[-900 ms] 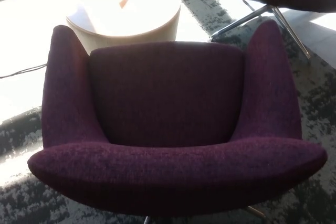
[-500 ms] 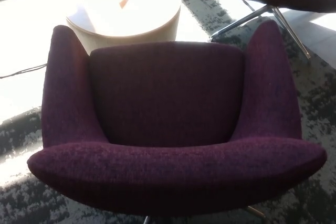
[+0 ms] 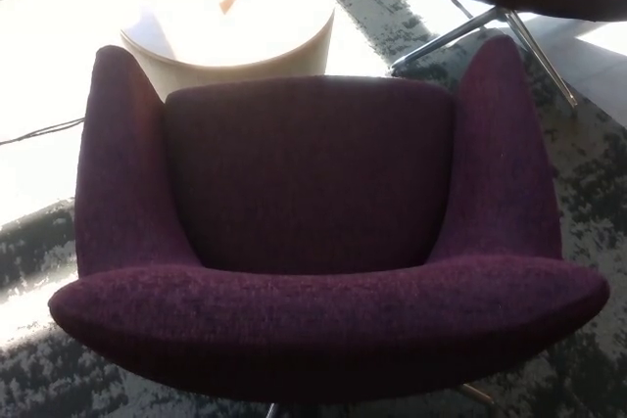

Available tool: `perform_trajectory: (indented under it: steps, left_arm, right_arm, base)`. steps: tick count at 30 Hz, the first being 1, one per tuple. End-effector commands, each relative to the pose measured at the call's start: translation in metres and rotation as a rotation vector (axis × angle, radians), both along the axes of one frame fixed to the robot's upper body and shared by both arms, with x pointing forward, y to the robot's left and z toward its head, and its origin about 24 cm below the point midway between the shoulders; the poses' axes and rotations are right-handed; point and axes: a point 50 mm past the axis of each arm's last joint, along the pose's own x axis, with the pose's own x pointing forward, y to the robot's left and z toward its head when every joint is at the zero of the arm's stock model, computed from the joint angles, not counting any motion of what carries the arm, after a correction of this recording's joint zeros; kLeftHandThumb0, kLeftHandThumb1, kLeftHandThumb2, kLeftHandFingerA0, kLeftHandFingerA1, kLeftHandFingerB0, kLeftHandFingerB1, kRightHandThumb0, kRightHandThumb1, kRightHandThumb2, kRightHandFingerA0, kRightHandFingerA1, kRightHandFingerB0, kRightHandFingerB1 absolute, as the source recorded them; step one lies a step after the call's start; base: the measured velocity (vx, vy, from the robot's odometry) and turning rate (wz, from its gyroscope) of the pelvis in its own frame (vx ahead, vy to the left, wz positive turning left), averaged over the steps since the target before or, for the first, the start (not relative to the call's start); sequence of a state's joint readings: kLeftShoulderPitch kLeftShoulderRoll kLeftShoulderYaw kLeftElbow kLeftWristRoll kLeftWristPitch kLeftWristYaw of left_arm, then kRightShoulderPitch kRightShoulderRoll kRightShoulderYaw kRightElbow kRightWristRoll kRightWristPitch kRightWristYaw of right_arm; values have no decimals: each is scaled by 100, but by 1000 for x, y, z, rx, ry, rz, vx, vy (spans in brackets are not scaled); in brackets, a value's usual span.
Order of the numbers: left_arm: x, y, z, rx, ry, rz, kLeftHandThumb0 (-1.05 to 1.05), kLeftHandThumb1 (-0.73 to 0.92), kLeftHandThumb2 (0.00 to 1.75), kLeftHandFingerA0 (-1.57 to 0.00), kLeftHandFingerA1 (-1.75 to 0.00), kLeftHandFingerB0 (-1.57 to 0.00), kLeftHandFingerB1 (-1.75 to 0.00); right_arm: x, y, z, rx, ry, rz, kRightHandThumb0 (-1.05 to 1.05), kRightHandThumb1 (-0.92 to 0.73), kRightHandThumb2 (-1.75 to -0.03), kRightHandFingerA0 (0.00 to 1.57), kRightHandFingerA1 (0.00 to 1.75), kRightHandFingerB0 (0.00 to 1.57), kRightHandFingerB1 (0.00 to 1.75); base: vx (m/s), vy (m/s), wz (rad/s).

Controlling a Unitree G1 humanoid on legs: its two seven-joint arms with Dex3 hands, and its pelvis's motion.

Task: The robot stands in front of a sofa and uses its left hand to push the left side of the sofa

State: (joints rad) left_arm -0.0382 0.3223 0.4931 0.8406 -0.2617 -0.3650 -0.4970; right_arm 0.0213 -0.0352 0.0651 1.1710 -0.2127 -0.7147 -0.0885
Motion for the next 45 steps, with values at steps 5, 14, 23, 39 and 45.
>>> perform_trajectory:
  steps: [5,14,23,39,45]
  left_arm:
    - [14,12,21,51,-64,1,-76,92,125,0,-21,0,-18]
    - [32,-2,29,120,-80,-88,-82,92,126,0,-22,0,-17]
    - [58,-40,23,140,-56,-229,-90,92,126,0,-17,0,-10]
    - [69,-108,1,78,4,-387,-88,92,81,0,-28,0,-16]
    - [66,-123,-1,61,-1,-420,-86,92,82,-2,-28,0,-19]
  right_arm:
    - [18,-39,18,-15,-118,-159,-72,-91,-68,31,31,30,30]
    - [26,-57,27,-27,-170,-246,-74,-77,-110,33,51,19,43]
    - [26,-61,30,-24,-186,-246,-74,-77,-110,34,51,22,44]
    - [19,-55,23,-46,-138,-198,-76,-88,-67,32,33,34,32]
    - [11,-49,16,-18,-89,-185,-74,-87,-67,35,33,33,32]
  base:
    - [0,0,0]
    - [0,0,0]
    - [0,0,0]
    - [-2,-1,0]
    - [0,0,0]
